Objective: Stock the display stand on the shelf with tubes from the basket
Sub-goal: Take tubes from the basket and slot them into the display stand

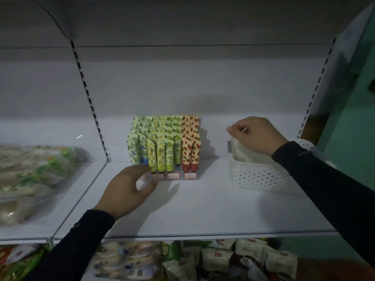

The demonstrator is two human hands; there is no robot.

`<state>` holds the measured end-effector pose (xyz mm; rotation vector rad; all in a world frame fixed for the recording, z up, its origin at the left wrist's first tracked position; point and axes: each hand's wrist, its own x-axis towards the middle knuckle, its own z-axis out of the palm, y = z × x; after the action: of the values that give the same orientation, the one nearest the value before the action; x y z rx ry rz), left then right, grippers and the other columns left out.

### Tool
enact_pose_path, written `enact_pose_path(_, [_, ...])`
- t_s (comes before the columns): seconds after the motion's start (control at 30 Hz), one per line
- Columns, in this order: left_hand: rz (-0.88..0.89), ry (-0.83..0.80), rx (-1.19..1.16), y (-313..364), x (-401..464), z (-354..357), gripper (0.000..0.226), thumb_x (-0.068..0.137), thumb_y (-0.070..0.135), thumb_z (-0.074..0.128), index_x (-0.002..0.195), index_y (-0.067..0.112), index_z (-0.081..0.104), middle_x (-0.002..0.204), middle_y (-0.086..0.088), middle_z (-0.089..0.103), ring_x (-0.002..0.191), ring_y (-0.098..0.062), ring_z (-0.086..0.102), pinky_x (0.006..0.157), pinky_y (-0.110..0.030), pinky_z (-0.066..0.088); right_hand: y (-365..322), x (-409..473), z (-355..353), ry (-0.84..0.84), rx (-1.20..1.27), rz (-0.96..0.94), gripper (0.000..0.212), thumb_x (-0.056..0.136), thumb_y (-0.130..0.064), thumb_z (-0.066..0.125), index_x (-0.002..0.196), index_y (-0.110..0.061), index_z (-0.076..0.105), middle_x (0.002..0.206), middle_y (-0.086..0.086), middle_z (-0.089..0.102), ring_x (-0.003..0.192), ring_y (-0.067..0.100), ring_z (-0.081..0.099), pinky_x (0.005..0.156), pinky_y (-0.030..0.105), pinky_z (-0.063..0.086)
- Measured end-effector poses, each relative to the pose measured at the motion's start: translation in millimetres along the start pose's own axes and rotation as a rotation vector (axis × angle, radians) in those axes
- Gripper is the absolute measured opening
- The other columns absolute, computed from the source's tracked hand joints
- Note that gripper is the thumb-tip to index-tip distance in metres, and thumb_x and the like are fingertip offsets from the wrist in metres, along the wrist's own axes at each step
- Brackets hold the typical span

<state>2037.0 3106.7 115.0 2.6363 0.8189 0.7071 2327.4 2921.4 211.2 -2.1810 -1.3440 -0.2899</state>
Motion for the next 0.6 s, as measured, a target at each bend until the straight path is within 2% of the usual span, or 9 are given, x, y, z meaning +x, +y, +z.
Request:
enact_pose_path(0.07, [0.122, -0.02, -0.009, 35, 14, -5, 0.061, 0.086, 0.062, 0.049, 0.13, 0.021, 0.063, 0.134, 0.004, 0.061, 0.122, -0.012, 0.053, 0.094, -0.021, 0.035, 15, -6, -12, -0.026, -0.008, 0.03, 0.035, 0.096, -0.043, 0.053, 0.106, -0.016, 0.073, 0.108, -0.005, 0.07, 0.086, 0.007, 0.056, 0.08, 0.019, 0.036])
enact_pose_path(0.17, [0.259, -0.042, -0.043, 87, 40, -2, 0.061, 0.088, 0.058, 0.048, 0.134, 0.021, 0.06, 0.134, 0.004, 0.06, 0.113, -0.007, 0.053, 0.088, -0.021, 0.036, 39, -17, -25, -0.067, -0.023, 0.074, 0.037, 0.095, -0.044, 0.053, 0.113, -0.016, 0.07, 0.115, -0.001, 0.068, 0.091, 0.008, 0.055, 0.084, 0.02, 0.037])
enact_pose_path(0.33, [0.377, -0.119, -0.052, 155, 83, 31, 0.056, 0.094, 0.053, 0.055, 0.139, 0.021, 0.054, 0.142, 0.004, 0.055, 0.128, -0.012, 0.051, 0.096, -0.017, 0.033, 81, -32, -34, -0.159, -0.027, 0.163, 0.039, 0.093, -0.048, 0.055, 0.115, -0.019, 0.069, 0.117, -0.002, 0.067, 0.098, 0.012, 0.059, 0.086, 0.023, 0.042])
enact_pose_path(0.43, [0.405, -0.215, -0.032, 189, 104, 54, 0.058, 0.095, 0.055, 0.051, 0.144, 0.022, 0.048, 0.147, 0.004, 0.05, 0.131, -0.012, 0.047, 0.099, -0.018, 0.03, 105, -34, -32, -0.199, -0.041, 0.191, 0.038, 0.091, -0.052, 0.055, 0.113, -0.024, 0.069, 0.117, -0.004, 0.067, 0.099, 0.011, 0.061, 0.091, 0.028, 0.047])
enact_pose_path(0.6, [0.328, -0.436, 0.088, 225, 143, 96, 0.063, 0.097, 0.056, 0.048, 0.148, 0.019, 0.041, 0.152, -0.004, 0.043, 0.137, -0.021, 0.04, 0.108, -0.032, 0.031, 134, -26, -29, -0.28, -0.084, 0.178, 0.039, 0.093, -0.05, 0.052, 0.118, -0.024, 0.067, 0.123, -0.006, 0.065, 0.105, 0.011, 0.06, 0.097, 0.032, 0.048])
